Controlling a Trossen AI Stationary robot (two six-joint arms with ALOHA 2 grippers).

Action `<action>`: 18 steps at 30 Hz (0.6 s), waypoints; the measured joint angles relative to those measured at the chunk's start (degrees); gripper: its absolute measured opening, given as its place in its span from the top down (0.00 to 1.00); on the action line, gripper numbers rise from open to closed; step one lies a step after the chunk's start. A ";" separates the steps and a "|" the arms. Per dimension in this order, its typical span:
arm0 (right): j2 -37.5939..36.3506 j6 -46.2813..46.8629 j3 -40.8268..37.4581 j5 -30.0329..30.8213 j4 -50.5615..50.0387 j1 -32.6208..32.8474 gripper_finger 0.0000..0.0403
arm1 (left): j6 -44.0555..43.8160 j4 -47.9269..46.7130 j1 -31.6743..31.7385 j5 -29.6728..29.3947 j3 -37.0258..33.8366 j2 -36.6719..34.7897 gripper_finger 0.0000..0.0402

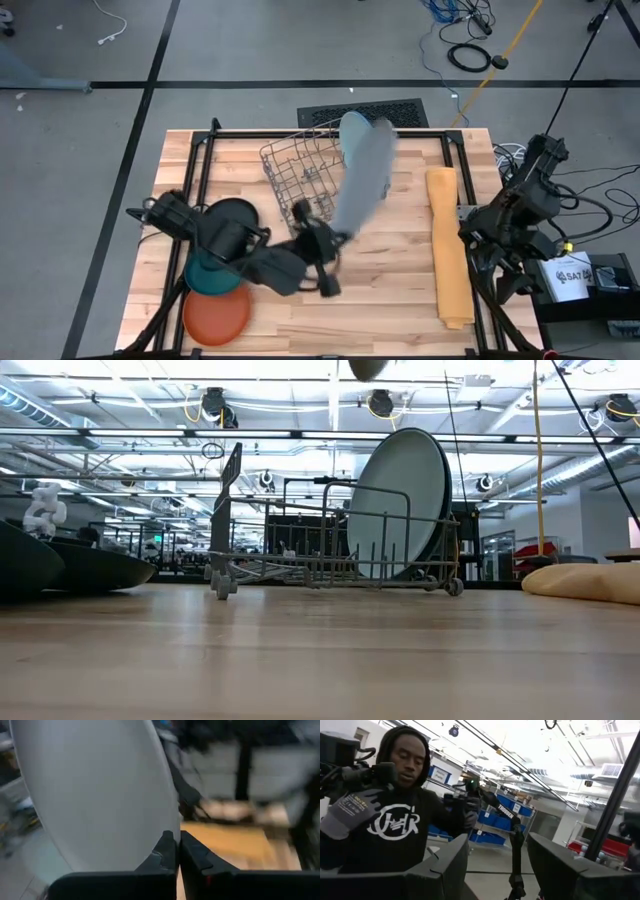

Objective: Sort dishes
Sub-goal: Put the gray plate into the dish rack

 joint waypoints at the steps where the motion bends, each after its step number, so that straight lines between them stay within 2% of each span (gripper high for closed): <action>1: 0.02 -0.09 0.00 0.40 -0.04 0.18 0.51 | -2.24 0.23 0.27 -1.56 0.02 -0.15 1.00; 5: 0.02 -0.09 0.00 0.58 -0.02 0.26 0.51 | -12.25 1.50 2.72 -1.97 -2.18 0.70 1.00; 9: 0.02 -0.03 0.00 0.57 0.00 0.26 0.52 | -17.44 9.88 5.26 -2.63 -10.16 0.93 1.00; 14: 0.52 1.63 0.00 0.50 0.03 0.52 0.54 | -17.83 22.67 7.55 -3.98 -18.74 0.76 1.00; 18: 1.29 1.92 0.00 0.49 0.32 1.80 0.54 | -18.36 28.96 9.80 -4.10 -23.54 -1.16 1.00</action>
